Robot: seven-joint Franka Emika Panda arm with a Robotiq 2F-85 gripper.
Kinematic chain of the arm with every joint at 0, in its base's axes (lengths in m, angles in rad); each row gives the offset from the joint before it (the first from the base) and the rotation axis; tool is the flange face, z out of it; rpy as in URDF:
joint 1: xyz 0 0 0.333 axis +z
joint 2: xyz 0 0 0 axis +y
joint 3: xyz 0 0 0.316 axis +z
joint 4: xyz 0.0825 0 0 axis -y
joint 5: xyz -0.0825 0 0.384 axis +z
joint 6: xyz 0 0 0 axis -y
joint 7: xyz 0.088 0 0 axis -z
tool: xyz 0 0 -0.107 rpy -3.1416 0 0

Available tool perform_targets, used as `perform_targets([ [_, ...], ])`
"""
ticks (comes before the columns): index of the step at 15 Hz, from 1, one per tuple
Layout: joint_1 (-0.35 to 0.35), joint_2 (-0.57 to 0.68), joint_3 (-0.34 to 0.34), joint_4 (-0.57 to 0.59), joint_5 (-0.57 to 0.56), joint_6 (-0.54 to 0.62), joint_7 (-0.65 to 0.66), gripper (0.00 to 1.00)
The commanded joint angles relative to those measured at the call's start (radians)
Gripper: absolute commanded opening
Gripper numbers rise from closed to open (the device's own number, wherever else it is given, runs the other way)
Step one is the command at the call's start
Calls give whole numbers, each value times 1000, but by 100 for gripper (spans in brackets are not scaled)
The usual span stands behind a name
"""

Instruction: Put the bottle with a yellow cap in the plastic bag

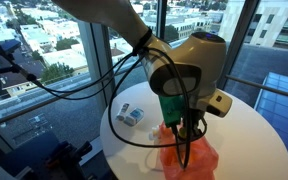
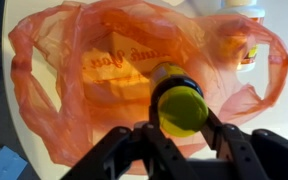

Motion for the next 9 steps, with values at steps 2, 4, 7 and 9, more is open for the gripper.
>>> perform_targets([
  [2, -37, 50, 11, 45, 36, -31, -50, 19],
  [4, -36, 59, 7, 46, 23, -30, -39, 33],
  [7, -28, 54, 6, 40, 7, -29, -32, 71],
  [9, -22, 43, 7, 36, 1, -28, -32, 85],
])
